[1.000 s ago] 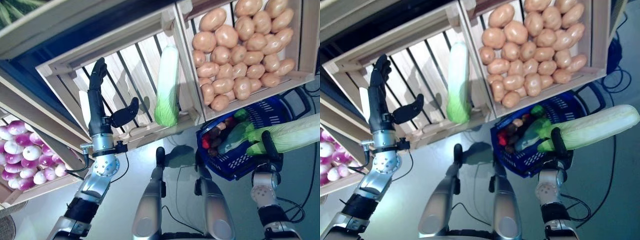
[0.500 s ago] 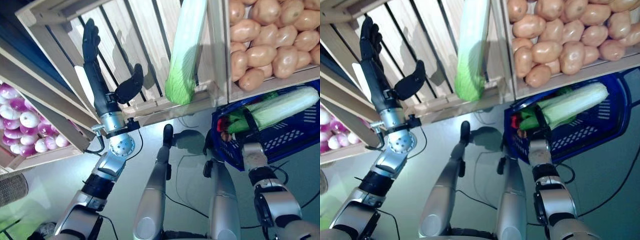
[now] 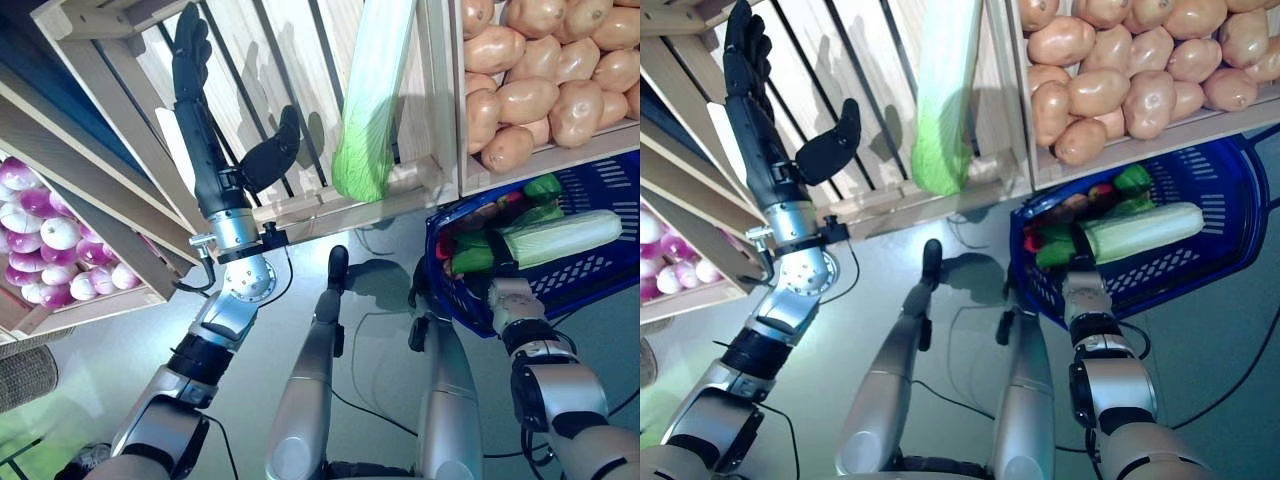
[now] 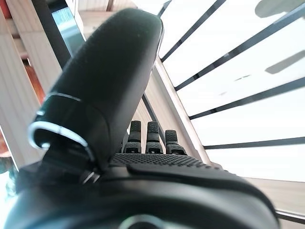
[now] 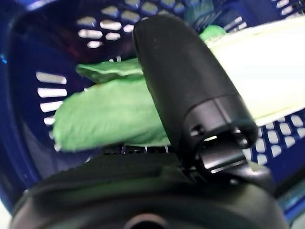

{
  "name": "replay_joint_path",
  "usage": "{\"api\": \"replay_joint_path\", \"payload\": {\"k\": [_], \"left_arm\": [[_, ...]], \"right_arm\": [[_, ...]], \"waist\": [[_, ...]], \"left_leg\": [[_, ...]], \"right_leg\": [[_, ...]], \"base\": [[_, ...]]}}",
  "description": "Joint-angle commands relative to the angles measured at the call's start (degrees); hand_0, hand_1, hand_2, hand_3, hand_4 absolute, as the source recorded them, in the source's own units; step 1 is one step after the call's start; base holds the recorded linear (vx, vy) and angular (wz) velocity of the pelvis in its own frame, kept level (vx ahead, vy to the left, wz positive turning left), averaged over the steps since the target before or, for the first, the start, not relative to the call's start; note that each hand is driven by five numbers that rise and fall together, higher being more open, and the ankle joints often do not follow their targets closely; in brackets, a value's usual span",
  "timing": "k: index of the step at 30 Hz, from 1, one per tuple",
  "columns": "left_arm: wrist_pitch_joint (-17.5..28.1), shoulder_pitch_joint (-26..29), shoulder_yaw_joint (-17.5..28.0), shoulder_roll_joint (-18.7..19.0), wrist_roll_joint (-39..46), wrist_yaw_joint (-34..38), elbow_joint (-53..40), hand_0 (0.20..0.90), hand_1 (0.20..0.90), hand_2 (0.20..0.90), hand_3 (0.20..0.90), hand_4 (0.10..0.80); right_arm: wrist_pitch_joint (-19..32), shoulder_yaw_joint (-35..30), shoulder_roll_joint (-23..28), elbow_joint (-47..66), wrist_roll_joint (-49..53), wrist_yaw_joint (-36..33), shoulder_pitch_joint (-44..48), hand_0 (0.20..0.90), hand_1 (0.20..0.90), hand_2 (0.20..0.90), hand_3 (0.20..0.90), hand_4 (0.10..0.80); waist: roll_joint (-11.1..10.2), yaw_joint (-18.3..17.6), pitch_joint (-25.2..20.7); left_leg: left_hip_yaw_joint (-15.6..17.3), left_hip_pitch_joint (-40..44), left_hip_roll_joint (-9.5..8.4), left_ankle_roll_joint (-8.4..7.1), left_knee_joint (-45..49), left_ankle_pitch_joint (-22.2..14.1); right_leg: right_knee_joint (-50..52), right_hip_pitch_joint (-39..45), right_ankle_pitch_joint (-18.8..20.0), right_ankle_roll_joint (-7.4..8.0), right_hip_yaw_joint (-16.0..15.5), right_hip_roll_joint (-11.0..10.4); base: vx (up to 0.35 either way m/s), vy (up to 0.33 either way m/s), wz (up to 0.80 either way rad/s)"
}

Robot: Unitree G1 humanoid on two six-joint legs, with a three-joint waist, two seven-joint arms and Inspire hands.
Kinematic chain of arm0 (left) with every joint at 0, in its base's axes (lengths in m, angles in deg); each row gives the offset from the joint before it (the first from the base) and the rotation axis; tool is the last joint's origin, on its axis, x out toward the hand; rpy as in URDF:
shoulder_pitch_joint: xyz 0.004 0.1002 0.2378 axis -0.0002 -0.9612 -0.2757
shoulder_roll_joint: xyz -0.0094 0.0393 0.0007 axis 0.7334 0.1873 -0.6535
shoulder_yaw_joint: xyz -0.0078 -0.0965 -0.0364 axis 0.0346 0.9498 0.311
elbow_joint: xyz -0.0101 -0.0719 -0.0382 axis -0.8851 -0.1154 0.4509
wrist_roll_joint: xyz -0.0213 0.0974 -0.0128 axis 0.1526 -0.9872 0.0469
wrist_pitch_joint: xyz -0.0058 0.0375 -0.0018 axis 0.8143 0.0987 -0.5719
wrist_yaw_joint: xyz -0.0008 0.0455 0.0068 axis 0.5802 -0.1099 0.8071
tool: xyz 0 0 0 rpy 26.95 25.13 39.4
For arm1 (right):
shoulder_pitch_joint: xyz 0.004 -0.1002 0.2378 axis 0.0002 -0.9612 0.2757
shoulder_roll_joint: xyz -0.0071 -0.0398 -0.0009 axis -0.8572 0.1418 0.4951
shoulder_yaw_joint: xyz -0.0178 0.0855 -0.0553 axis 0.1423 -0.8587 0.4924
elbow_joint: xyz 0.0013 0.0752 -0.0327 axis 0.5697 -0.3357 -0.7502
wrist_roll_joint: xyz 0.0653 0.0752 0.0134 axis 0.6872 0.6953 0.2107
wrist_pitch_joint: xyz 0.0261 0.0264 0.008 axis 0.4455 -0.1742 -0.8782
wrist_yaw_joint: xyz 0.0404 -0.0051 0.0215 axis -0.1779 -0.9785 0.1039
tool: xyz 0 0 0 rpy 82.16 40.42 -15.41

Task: Put vegetables into the basket

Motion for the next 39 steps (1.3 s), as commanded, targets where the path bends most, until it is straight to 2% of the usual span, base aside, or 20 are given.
{"api": "replay_joint_path", "payload": {"k": [1, 4, 6, 7, 11, 14, 18, 22, 29, 32, 39], "left_arm": [[-0.59, 6.12, 3.28, 4.54, -10.57, -0.16, -5.54, 0.900, 0.900, 0.900, 0.900, 0.800], [-7.22, 8.39, 2.73, 10.41, -18.51, -4.29, -5.57, 0.900, 0.900, 0.900, 0.900, 0.800], [-11.52, 10.56, 1.81, 15.04, -26.08, -4.30, -5.17, 0.900, 0.900, 0.900, 0.900, 0.800], [-13.03, 11.46, 1.55, 17.44, -30.63, -4.22, -4.68, 0.900, 0.900, 0.900, 0.900, 0.800], [-18.05, 14.87, -1.07, 25.41, -39.28, -6.66, -2.10, 0.900, 0.900, 0.900, 0.900, 0.800], [-21.07, 16.36, -3.37, 29.12, -42.65, -7.85, 0.63, 0.900, 0.900, 0.900, 0.900, 0.800], [-20.90, 17.93, -7.07, 32.07, -48.72, -9.65, 3.29, 0.900, 0.900, 0.900, 0.900, 0.800], [-19.41, 20.32, -10.60, 34.12, -49.61, -12.17, 3.94, 0.900, 0.900, 0.900, 0.900, 0.800], [-14.73, 27.71, -21.16, 36.88, -51.59, -14.64, 6.57, 0.900, 0.900, 0.900, 0.900, 0.800], [-13.41, 30.31, -25.08, 37.50, -52.06, -13.59, 7.27, 0.900, 0.900, 0.900, 0.900, 0.800], [-10.11, 36.32, -30.72, 36.70, -54.56, -8.10, 8.69, 0.900, 0.900, 0.900, 0.900, 0.800]], "right_arm": [[3.00, -1.40, 4.43, 3.21, 2.54, -3.51, -3.90, 0.900, 0.900, 0.900, 0.900, 0.800], [2.41, -1.67, 4.70, 3.84, 0.65, -2.70, -6.09, 0.900, 0.900, 0.900, 0.900, 0.800], [1.72, -1.48, 5.38, 3.93, -0.55, -0.84, -6.96, 0.900, 0.900, 0.900, 0.900, 0.800], [1.26, -1.51, 5.80, 3.89, -1.08, -0.01, -7.52, 0.900, 0.900, 0.900, 0.900, 0.800], [0.37, -1.09, 6.49, 4.78, -6.41, 1.20, -9.75, 0.900, 0.900, 0.900, 0.900, 0.800], [-1.15, -1.16, 6.95, 4.49, -8.66, 1.30, -10.57, 0.900, 0.900, 0.900, 0.900, 0.800], [-1.90, -1.51, 7.94, 1.91, -11.37, 4.08, -10.63, 0.900, 0.900, 0.900, 0.900, 0.800], [-1.35, -0.91, 8.61, 1.17, -12.55, 4.83, -10.31, 0.900, 0.900, 0.900, 0.900, 0.800], [-1.10, 0.59, 9.83, -0.80, -12.32, 7.35, -9.02, 0.900, 0.900, 0.900, 0.900, 0.800], [-1.38, 0.88, 10.47, -2.28, -12.54, 8.21, -8.55, 0.900, 0.900, 0.900, 0.900, 0.800], [-1.75, 1.72, 10.99, -4.75, -12.15, 8.88, -6.51, 0.900, 0.900, 0.900, 0.900, 0.800]], "waist": [[3.14, -1.08, -0.24], [3.33, -1.80, -0.24], [3.46, -2.18, -0.24], [3.53, -2.27, -0.24], [3.97, -2.91, -0.24], [4.33, -3.24, -0.24], [4.85, -3.28, -0.24], [5.14, -3.38, -0.24], [5.21, -4.03, -0.24], [5.31, -4.36, -0.24], [4.97, -4.60, -0.24]], "left_leg": [[0.25, -4.06, -4.44, 1.06, 7.17, -2.97], [0.87, -3.91, -3.94, 0.88, 7.87, -3.45], [1.39, -3.21, -3.63, 0.69, 8.03, -4.07], [1.57, -3.00, -3.46, 0.57, 8.06, -4.13], [2.03, -2.94, -3.02, 0.32, 8.24, -3.65], [2.36, -2.26, -2.76, 0.12, 7.97, -3.62], [2.64, -1.78, -2.58, -0.08, 7.77, -3.57], [2.71, -1.87, -2.51, -0.11, 7.89, -3.46], [3.29, -2.79, -1.85, -0.09, 8.38, -3.49], [3.67, -3.02, -1.62, -0.08, 8.66, -3.58], [4.06, -3.73, -1.41, 0.08, 9.21, -3.76]], "right_leg": [[-4.49, 3.01, 4.63, 1.10, 0.86, 1.54], [-3.93, 3.05, 4.22, 0.80, 1.28, 1.74], [-3.89, 3.62, 3.63, 0.79, 1.43, 1.67], [-3.87, 3.77, 3.57, 0.74, 1.43, 1.61], [-3.76, 3.57, 4.09, 0.58, 1.56, 1.36], [-3.80, 3.92, 4.00, 0.50, 1.56, 1.27], [-3.70, 4.26, 3.66, 0.45, 1.36, 0.96], [-3.32, 4.13, 3.46, 0.46, 1.20, 0.93], [-2.59, 3.07, 3.32, 0.37, 1.38, 1.30], [-2.42, 2.83, 3.33, 0.34, 1.43, 1.36], [-2.01, 2.09, 3.41, 0.39, 1.60, 1.57]], "base": [[0.080, 0.042, -0.01], [0.093, 0.054, -0.04], [0.108, 0.057, -0.05], [0.074, 0.050, -0.05], [0.057, 0.036, -0.04], [0.046, 0.029, -0.03], [0.021, 0.003, -0.02], [0.000, 0.000, 0.00], [0.000, 0.000, 0.00], [0.000, 0.000, 0.00], [0.000, 0.000, 0.00]]}}
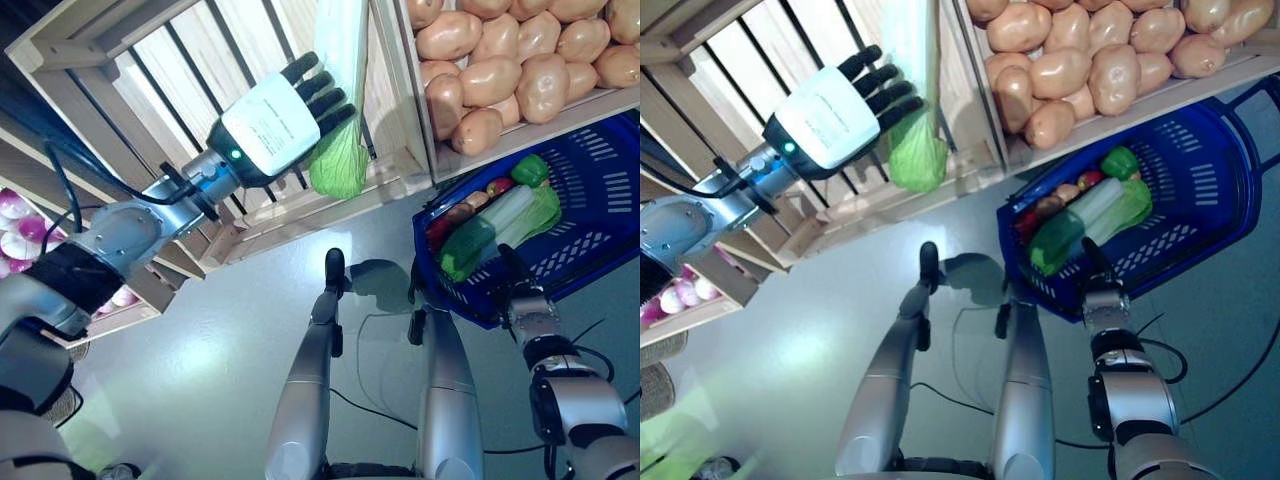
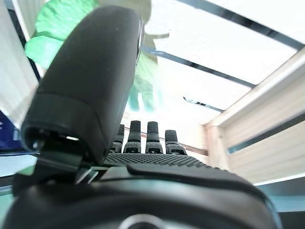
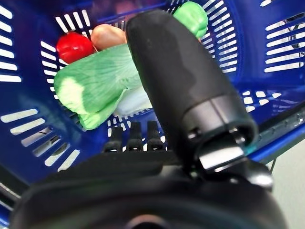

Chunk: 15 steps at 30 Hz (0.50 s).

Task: Put vegetables into the basket

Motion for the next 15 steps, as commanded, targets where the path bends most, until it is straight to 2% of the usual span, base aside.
{"api": "replay_joint_path", "payload": {"k": [1, 9, 15], "left_arm": [[1.30, 6.46, 5.89, 2.30, -2.08, 8.08, -1.39, 0.900, 0.900, 0.900, 0.900, 0.800], [6.40, 10.96, 0.70, 0.56, -6.31, 10.52, 1.20, 0.900, 0.900, 0.900, 0.900, 0.800], [10.52, 15.92, -4.17, -0.55, -7.64, 5.05, 1.28, 0.900, 0.900, 0.900, 0.900, 0.800]], "right_arm": [[0.70, 1.11, 5.88, -0.70, -2.27, 1.04, -2.62, 0.900, 0.900, 0.900, 0.900, 0.800], [-0.07, 1.80, 5.83, -1.89, -3.18, 1.13, -1.09, 0.900, 0.900, 0.900, 0.900, 0.800], [-0.53, 2.54, 6.03, -3.40, -3.85, 1.90, 0.45, 0.900, 0.900, 0.900, 0.900, 0.800]], "waist": [[3.61, -1.43, -0.26], [3.18, -2.20, -0.26], [3.10, -2.79, -0.26]], "left_leg": [[1.98, -3.35, -1.62, 0.68, 7.30, -3.49], [2.27, -4.05, -1.34, 0.61, 8.18, -3.91], [2.79, -4.18, -1.01, 0.52, 8.45, -4.08]], "right_leg": [[-5.88, 4.15, 4.13, 1.28, -0.04, 1.70], [-5.35, 3.49, 4.14, 1.27, 0.33, 2.06], [-5.51, 3.43, 4.24, 1.24, 0.42, 2.23]], "base": [[0.000, 0.000, 0.00], [0.000, 0.000, 0.00], [0.000, 0.000, 0.00]]}}
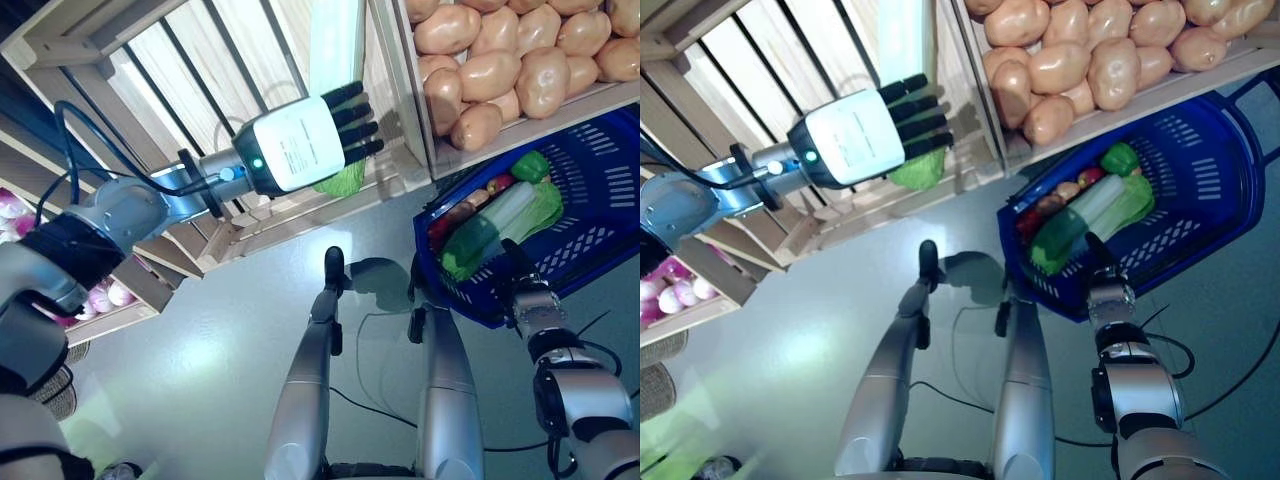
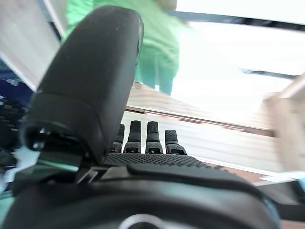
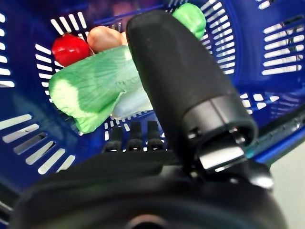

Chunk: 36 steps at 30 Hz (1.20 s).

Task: Put vegetables into the basket

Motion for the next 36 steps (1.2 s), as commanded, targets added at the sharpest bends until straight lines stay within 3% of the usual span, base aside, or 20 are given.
{"api": "replay_joint_path", "payload": {"k": [1, 6, 9, 14, 21, 36], "left_arm": [[2.64, 7.36, 4.60, -0.31, 0.02, -1.09, -1.84, 0.900, 0.900, 0.900, 0.900, 0.800], [5.70, 12.15, -0.15, -1.11, 5.54, -14.39, -2.43, 0.900, 0.900, 0.900, 0.900, 0.800], [4.83, 14.35, -2.36, -1.19, 8.98, -24.50, -4.17, 0.900, 0.900, 0.900, 0.900, 0.800], [1.27, 16.12, -3.28, -2.30, 9.03, -27.83, -5.03, 0.900, 0.900, 0.900, 0.900, 0.800], [-0.90, 15.32, -0.18, -4.54, 3.17, -15.66, 0.80, 0.900, 0.900, 0.900, 0.900, 0.800], [-4.38, 10.32, 0.55, -9.21, -5.35, 4.58, 16.78, 0.900, 0.900, 0.900, 0.900, 0.800]], "right_arm": [[0.46, 2.28, 4.99, -1.07, -1.99, 1.54, -2.41, 0.900, 0.900, 0.900, 0.900, 0.800], [0.24, 2.36, 5.23, -2.62, -2.37, 2.72, -1.59, 0.900, 0.900, 0.900, 0.900, 0.800], [-0.07, 2.16, 5.51, -3.23, -2.53, 3.07, -1.25, 0.900, 0.900, 0.900, 0.900, 0.800], [-0.58, 1.85, 5.53, -4.22, -2.69, 3.70, -0.88, 0.900, 0.900, 0.900, 0.900, 0.800], [-0.58, 1.23, 4.76, -4.76, -4.02, 4.65, -1.46, 0.900, 0.900, 0.900, 0.900, 0.800], [-1.01, 3.75, 5.26, -3.47, -3.79, 2.85, 0.30, 0.900, 0.900, 0.900, 0.900, 0.800]], "waist": [[3.09, -2.08, -0.26], [2.89, -2.43, -0.26], [2.82, -2.52, -0.26], [2.56, -2.66, -0.26], [1.89, -3.05, -0.26], [0.56, -3.80, -0.26]], "left_leg": [[2.64, -2.64, -0.90, 0.48, 7.14, -3.83], [2.90, -2.30, -0.69, 0.35, 7.41, -4.48], [3.10, -2.47, -0.62, 0.38, 7.03, -3.88], [3.18, -2.48, -0.54, 0.29, 7.14, -4.00], [3.10, -2.97, -0.40, 0.20, 7.85, -4.29], [3.53, -3.95, 0.35, -0.01, 7.24, -3.83]], "right_leg": [[-6.42, 4.87, 4.26, 1.27, 0.06, 2.21], [-6.77, 5.44, 3.95, 1.46, 0.03, 2.22], [-7.48, 5.38, 4.79, 1.49, -0.11, 2.21], [-7.73, 5.50, 4.92, 1.55, -0.30, 2.15], [-7.36, 5.22, 4.66, 1.41, -0.26, 2.23], [-7.29, 4.26, 4.67, 1.22, -0.09, 3.02]], "base": [[0.000, 0.000, 0.00], [0.000, 0.000, 0.00], [-0.009, -0.006, -0.01], [0.000, 0.000, 0.00], [0.000, 0.000, 0.00], [0.008, 0.008, -0.01]]}}
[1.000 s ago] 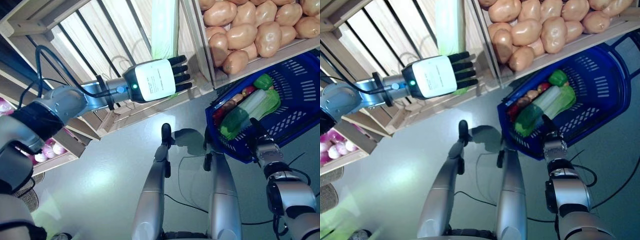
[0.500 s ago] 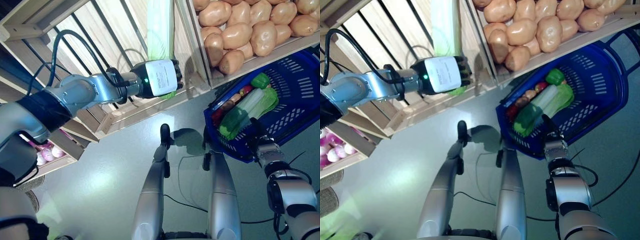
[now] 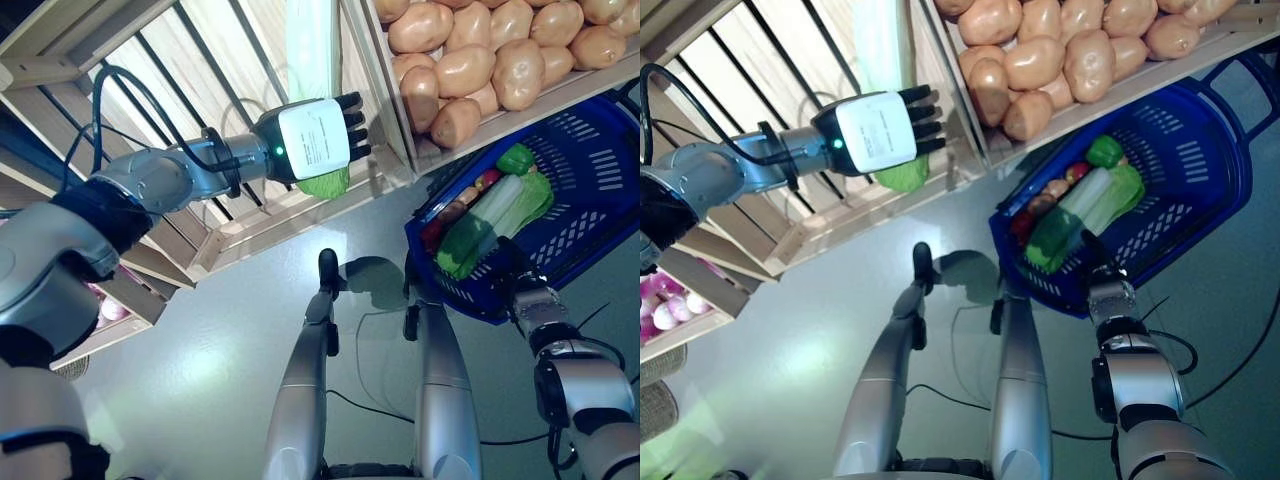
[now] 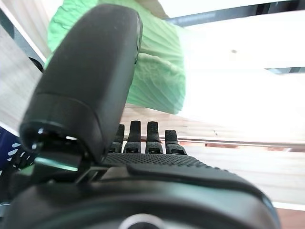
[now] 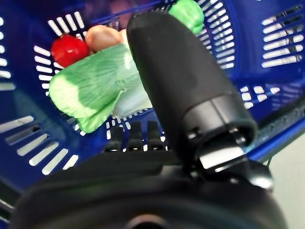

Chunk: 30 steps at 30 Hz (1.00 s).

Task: Put vegetables into the basket

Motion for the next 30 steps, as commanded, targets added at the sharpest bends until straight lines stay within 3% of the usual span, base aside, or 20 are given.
{"api": "replay_joint_path", "payload": {"k": [1, 4, 5, 6, 14, 16, 20, 26, 30], "left_arm": [[-3.79, 1.15, 9.21, -0.42, -1.65, 7.26, 1.43, 0.900, 0.900, 0.900, 0.900, 0.800], [-3.85, 1.00, 8.70, -1.67, -2.86, 7.87, 3.79, 0.900, 0.900, 0.900, 0.900, 0.800], [-4.19, 1.15, 8.58, -1.98, -3.32, 7.66, 4.15, 0.411, 0.411, 0.411, 0.411, 0.474], [-4.17, 1.08, 8.70, -2.30, -3.48, 7.89, 4.78, 0.300, 0.300, 0.300, 0.300, 0.400], [-4.39, 1.74, 8.43, -3.17, -2.40, 8.67, 5.57, 0.300, 0.300, 0.300, 0.300, 0.400], [-2.39, 2.02, 8.51, -3.20, -4.91, 9.95, 5.88, 0.300, 0.300, 0.300, 0.300, 0.400], [-3.68, 2.25, 8.47, -3.00, -3.04, 11.42, 5.05, 0.300, 0.300, 0.300, 0.300, 0.400], [-6.31, 1.68, 12.08, -1.77, 4.23, 20.81, 3.95, 0.300, 0.300, 0.300, 0.300, 0.400], [-7.19, -2.72, 18.98, 0.51, 10.99, 30.21, 1.46, 0.300, 0.300, 0.300, 0.300, 0.400]], "right_arm": [[0.48, 2.16, 4.45, 1.16, -1.42, -0.89, -1.81, 0.900, 0.900, 0.900, 0.900, 0.800], [0.54, 2.83, 4.53, 1.52, -1.37, -0.98, -1.52, 0.900, 0.900, 0.900, 0.900, 0.800], [0.71, 2.99, 4.45, 1.71, -1.23, -1.13, -1.47, 0.900, 0.900, 0.900, 0.900, 0.800], [0.63, 3.11, 4.46, 1.99, -1.24, -1.45, -1.38, 0.900, 0.900, 0.900, 0.900, 0.800], [1.33, 3.73, 3.69, 3.84, -1.08, -2.05, -2.08, 0.900, 0.900, 0.900, 0.900, 0.800], [1.44, 3.91, 3.89, 4.26, -0.92, -1.79, -2.25, 0.900, 0.900, 0.900, 0.900, 0.800], [2.00, 3.82, 3.62, 4.08, -1.24, -1.47, -2.52, 0.900, 0.900, 0.900, 0.900, 0.800], [3.95, 3.50, 3.00, 4.78, -1.15, -0.93, -4.12, 0.900, 0.900, 0.900, 0.900, 0.800], [8.06, 2.57, 2.35, 6.78, -3.68, 0.48, -7.83, 0.900, 0.900, 0.900, 0.900, 0.800]], "waist": [[0.60, -1.41, -0.23], [0.37, -1.76, -0.23], [0.31, -1.84, -0.23], [0.20, -1.92, -0.23], [-0.43, -2.30, -0.23], [-0.70, -2.27, -0.23], [-0.89, -2.08, -0.23], [-1.93, -1.42, -0.23], [-2.77, -0.29, -0.25]], "left_leg": [[2.57, -3.51, 0.30, -0.49, 6.04, -3.19], [2.68, -4.00, 0.53, -0.66, 6.25, -3.26], [2.65, -4.29, 0.58, -0.69, 6.35, -3.27], [2.64, -4.40, 0.62, -0.70, 6.46, -3.38], [2.85, -3.99, 0.82, -0.74, 6.64, -3.53], [2.89, -3.57, 0.92, -0.91, 6.53, -3.51], [2.85, -2.34, 0.97, -0.86, 6.12, -3.58], [2.79, 1.73, 1.25, -1.03, 3.39, -2.93], [2.15, 5.98, 0.80, -1.02, 1.02, -2.71]], "right_leg": [[-6.96, 4.41, 4.08, 0.97, -1.04, 2.76], [-6.76, 3.91, 4.02, 0.93, -0.95, 2.90], [-6.70, 3.63, 4.05, 0.94, -0.89, 2.89], [-6.57, 3.52, 3.95, 0.95, -0.85, 2.95], [-6.64, 4.03, 3.91, 0.78, -0.92, 3.25], [-6.86, 4.61, 3.83, 0.71, -1.08, 3.28], [-6.91, 5.80, 3.54, 0.59, -1.41, 3.38], [-8.18, 9.83, 3.11, 0.43, -2.12, 3.82], [-9.74, 14.26, 2.73, 0.35, -2.87, 3.77]], "base": [[0.007, 0.031, -0.05], [0.012, 0.025, -0.06], [0.000, 0.000, 0.00], [0.000, 0.000, 0.00], [-0.001, 0.000, -0.01], [-0.022, -0.003, -0.04], [0.000, 0.000, 0.00], [-0.011, 0.002, 0.00], [-0.018, -0.006, -0.02]]}}
